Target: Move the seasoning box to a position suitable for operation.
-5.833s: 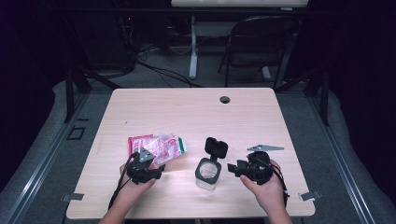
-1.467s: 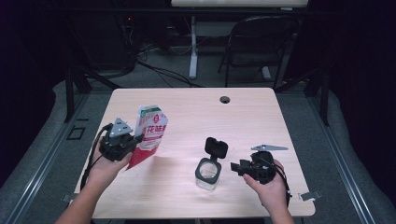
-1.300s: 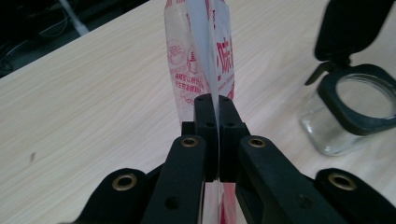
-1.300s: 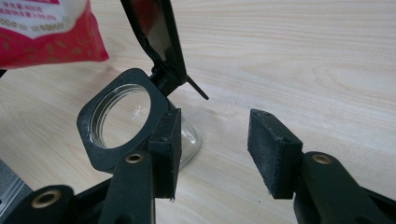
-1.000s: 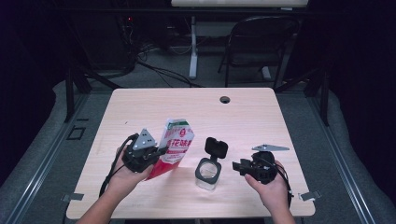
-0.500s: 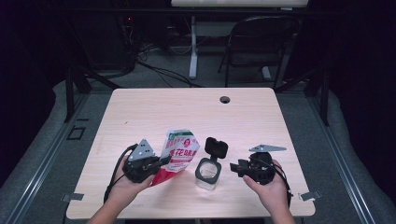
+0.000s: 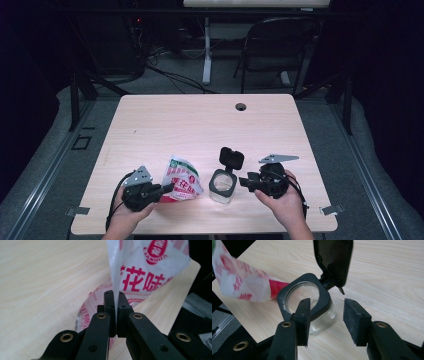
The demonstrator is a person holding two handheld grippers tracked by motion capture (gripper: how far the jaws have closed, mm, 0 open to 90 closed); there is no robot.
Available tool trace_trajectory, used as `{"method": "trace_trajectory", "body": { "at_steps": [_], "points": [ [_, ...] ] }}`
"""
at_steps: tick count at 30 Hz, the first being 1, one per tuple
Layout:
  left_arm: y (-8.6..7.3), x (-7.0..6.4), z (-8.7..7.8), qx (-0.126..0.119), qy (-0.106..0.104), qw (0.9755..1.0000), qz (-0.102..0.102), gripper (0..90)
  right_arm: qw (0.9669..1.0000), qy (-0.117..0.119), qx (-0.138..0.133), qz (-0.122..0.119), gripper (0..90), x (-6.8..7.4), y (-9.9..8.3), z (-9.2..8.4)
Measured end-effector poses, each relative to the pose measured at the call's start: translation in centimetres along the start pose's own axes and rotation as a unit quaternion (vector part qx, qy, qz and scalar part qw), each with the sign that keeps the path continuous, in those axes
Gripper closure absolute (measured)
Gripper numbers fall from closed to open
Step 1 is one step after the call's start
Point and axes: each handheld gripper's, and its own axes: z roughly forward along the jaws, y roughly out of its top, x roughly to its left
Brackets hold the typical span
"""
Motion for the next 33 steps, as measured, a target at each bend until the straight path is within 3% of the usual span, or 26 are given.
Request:
{"method": "trace_trajectory", "body": {
  "at_steps": [2, 5, 9, 14, 28, 33],
  "points": [
    [-0.5, 0.2, 0.2, 0.000, -0.011, 0.9998, -0.018, 90.0, 1.0000, 0.005, 0.001, -0.005, 56.6, 0.3, 0.2, 0.0],
    [-0.8, 0.1, 0.6, 0.002, -0.021, 0.9995, -0.023, 90.0, 0.9999, 0.009, 0.001, -0.009, 55.5, 0.8, 0.5, 0.0],
    [-0.8, -0.2, 0.9, 0.011, -0.019, 0.9997, -0.014, 90.0, 0.9997, 0.016, 0.002, -0.019, 54.6, 1.6, 0.5, 0.1],
    [-0.8, -0.3, 0.9, 0.010, -0.020, 0.9996, -0.017, 90.0, 0.9988, 0.038, 0.003, -0.031, 52.2, 2.8, 0.5, -0.1],
    [-0.7, -0.7, 1.1, 0.010, -0.029, 0.9994, -0.018, 90.0, 0.9921, 0.108, 0.018, -0.062, 47.9, 6.4, 0.5, 1.8],
    [-0.6, -0.9, 1.1, 0.009, -0.030, 0.9994, -0.015, 90.0, 0.9893, 0.121, 0.028, -0.076, 47.2, 7.6, 0.6, 2.4]
  ]
}}
